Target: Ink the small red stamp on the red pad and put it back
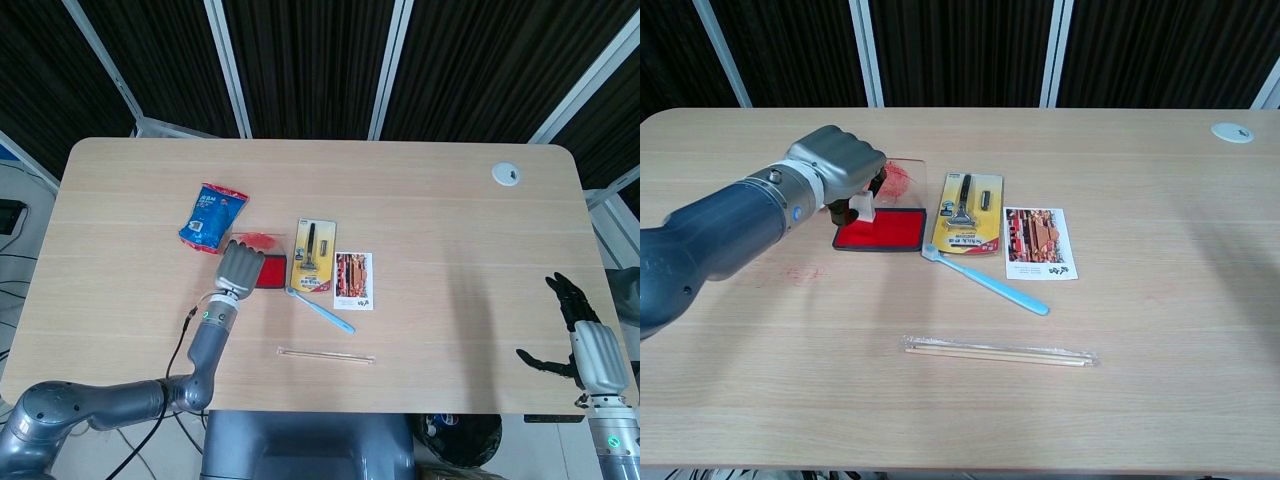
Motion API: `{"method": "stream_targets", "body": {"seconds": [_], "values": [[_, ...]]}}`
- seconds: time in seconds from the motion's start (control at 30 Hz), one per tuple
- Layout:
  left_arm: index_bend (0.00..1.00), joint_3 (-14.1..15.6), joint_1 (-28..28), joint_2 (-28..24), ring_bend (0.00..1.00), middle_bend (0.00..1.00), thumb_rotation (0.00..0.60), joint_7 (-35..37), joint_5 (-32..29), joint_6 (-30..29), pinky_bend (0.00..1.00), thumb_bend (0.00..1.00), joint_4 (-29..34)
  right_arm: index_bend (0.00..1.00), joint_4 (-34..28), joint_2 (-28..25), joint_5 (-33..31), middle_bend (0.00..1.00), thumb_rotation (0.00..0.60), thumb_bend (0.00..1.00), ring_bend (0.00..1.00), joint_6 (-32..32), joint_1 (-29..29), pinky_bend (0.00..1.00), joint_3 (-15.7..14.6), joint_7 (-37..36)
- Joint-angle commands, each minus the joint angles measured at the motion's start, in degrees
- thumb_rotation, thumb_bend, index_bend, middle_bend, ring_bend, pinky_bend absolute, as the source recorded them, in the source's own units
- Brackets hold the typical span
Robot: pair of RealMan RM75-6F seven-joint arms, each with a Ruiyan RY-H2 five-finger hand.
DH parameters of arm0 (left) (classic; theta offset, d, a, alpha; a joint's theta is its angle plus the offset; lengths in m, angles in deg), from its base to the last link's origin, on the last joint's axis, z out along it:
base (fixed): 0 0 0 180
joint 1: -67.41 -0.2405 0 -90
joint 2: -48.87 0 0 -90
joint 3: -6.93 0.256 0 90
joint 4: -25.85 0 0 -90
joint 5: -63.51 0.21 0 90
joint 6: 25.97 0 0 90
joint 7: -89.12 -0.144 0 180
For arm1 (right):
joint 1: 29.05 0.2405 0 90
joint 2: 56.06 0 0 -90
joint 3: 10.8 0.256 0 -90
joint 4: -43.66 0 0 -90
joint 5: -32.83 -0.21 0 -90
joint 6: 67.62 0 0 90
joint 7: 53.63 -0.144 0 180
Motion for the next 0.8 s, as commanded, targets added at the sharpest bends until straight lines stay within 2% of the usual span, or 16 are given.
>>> {"method": "stream_targets", "body": {"seconds": [0.03, 0.8], "values": [[0.66, 0.18, 0.16, 0.64, 0.44, 0.67, 0.6, -0.14, -0.08, -0.18, 0.47, 0.54, -1.04, 0.0, -0.02, -0.01, 0.01, 0.0, 0.6, 0.17, 0.0, 0.02, 0.01, 0.19, 0.0, 0.01], [0.68, 1.0, 0.11, 3.32, 0.45, 0.69, 0.6, 1.12, -0.25, 1.93, 0.49, 0.54, -5.53, 0.0, -0.08, -0.04, 0.04, 0.0, 0.6, 0.17, 0.0, -0.16, -0.09, 0.19, 0.07, -0.48]]}}
